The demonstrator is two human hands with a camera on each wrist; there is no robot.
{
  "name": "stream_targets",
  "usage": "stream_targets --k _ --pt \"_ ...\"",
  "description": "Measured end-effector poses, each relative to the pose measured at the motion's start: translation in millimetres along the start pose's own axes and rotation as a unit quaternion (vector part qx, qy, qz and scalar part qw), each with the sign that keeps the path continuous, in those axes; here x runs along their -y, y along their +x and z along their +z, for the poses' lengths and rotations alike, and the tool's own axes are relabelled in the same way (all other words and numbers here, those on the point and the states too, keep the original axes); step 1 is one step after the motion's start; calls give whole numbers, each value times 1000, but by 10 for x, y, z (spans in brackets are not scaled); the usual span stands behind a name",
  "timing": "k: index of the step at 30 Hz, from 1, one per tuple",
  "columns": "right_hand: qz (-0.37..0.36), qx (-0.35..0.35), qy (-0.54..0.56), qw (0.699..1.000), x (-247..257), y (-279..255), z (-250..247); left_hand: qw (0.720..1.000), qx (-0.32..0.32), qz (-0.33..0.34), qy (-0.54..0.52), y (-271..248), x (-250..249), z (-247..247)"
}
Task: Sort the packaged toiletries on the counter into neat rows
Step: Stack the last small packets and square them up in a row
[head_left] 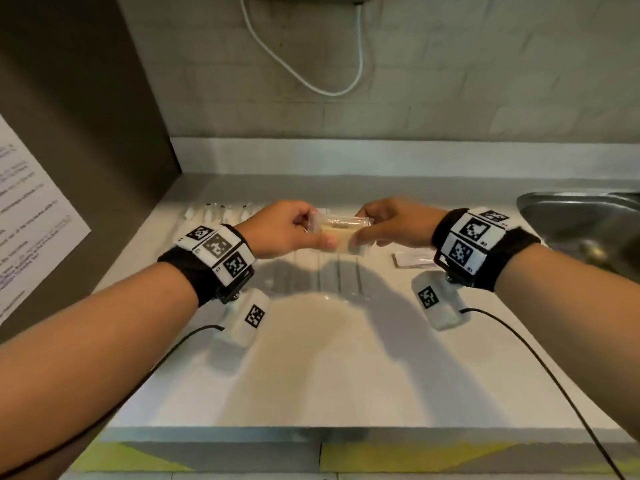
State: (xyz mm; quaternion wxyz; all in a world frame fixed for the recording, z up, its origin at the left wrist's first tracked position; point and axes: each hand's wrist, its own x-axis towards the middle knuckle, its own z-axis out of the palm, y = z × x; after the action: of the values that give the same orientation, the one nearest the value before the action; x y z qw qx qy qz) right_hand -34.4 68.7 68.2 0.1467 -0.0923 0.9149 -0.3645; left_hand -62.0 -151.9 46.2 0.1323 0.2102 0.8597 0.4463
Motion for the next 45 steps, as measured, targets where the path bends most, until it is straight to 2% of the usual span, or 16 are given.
stream_targets --k 9,13,16,18,23,27,38,45 --pt "69 -27 57 996 -573 511 -762 998 27 -49 -43 1096 -267 281" --pt "96 -44 47 993 -822 798 -887 995 -6 -99 6 1530 -163 433" --pt "120 -14 3 993 -981 1044 -922 989 -16 -136 57 1789 -73 531" --pt "145 8 -16 989 -1062 1190 -912 983 0 -154 101 1905 -39 590" --pt "184 67 -33 980 -1195 1435 -801 956 42 -189 219 2080 -14 683" --pt "194 93 -45 976 -1231 1525 -722 937 76 -210 268 2165 22 710" --pt "215 93 -60 970 -1292 1641 -679 923 111 -227 290 2290 -15 739" --pt "221 98 -80 967 -1280 1637 -717 902 118 -231 345 2319 -71 763"
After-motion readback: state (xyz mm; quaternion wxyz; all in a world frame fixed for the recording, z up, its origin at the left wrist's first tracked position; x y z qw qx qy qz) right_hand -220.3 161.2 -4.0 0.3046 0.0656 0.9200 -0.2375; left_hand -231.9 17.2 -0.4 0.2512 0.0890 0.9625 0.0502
